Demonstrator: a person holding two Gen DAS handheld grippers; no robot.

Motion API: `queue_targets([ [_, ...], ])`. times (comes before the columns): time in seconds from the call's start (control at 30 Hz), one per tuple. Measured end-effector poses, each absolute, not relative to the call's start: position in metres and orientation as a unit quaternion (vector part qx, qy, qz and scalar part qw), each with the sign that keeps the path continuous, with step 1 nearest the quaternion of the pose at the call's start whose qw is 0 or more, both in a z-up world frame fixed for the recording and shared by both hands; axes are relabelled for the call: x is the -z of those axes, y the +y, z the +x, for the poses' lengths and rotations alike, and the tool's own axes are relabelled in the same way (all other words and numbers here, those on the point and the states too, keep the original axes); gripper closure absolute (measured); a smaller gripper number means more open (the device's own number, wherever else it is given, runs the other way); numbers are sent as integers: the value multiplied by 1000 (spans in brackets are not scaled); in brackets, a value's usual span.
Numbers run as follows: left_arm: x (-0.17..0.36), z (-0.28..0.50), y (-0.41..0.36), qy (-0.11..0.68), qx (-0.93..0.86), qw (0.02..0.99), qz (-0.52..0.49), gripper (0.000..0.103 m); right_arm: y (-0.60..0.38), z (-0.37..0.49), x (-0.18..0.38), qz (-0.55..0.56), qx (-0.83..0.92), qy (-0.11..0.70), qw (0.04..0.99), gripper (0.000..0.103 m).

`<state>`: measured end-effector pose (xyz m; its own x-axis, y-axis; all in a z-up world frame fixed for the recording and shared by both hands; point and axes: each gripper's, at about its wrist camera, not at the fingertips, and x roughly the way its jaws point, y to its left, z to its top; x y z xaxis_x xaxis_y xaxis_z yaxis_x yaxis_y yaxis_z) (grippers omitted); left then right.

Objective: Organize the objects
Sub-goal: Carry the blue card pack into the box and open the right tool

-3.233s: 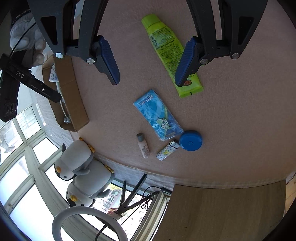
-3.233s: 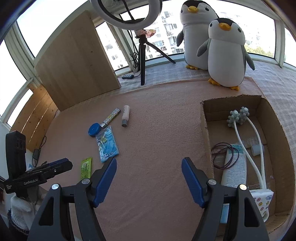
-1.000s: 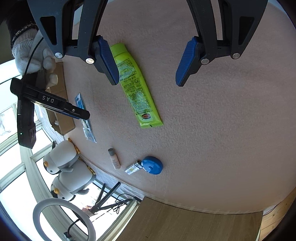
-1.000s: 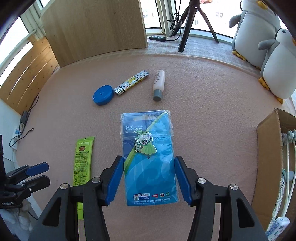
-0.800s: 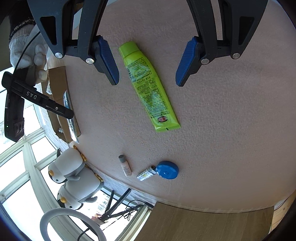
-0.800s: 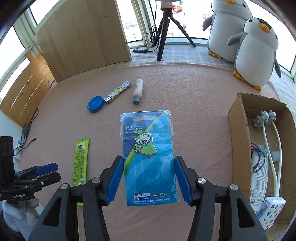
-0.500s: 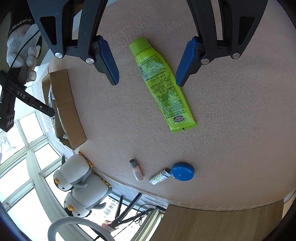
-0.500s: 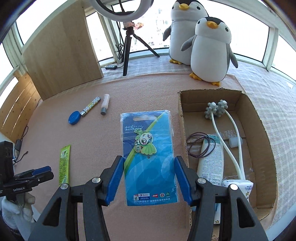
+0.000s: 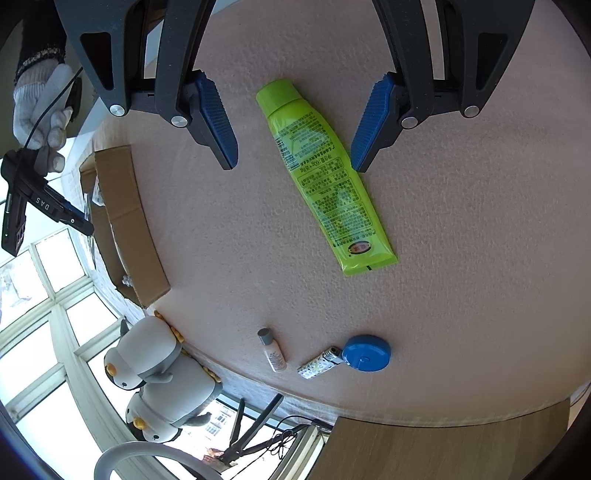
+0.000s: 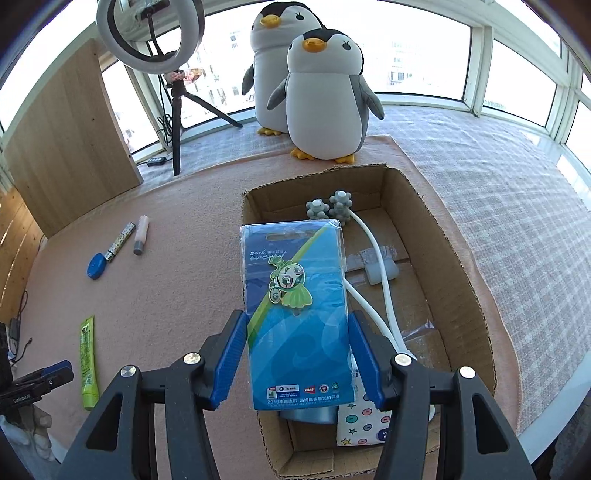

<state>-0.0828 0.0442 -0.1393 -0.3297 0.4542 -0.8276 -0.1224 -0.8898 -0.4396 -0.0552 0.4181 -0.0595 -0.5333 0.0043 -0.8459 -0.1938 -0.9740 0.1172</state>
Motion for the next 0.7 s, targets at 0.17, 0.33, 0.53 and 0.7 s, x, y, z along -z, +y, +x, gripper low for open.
queue_targets([
  [0.17, 139, -83, 44, -149, -801, 183, -551, 36, 418, -55, 60, -480, -869, 100, 64, 43],
  [0.33, 140, -83, 44, -147, -799, 185, -553, 36, 409, -54, 55, -473, -873, 108, 53, 39],
  [0.53, 143, -81, 40, -150, -796, 185, -556, 36, 387, -55, 51, -469, -874, 123, 12, 38],
  [0.7, 149, -77, 37, -154, -792, 185, -561, 36, 353, -61, 59, -488, -861, 132, -52, 38],
])
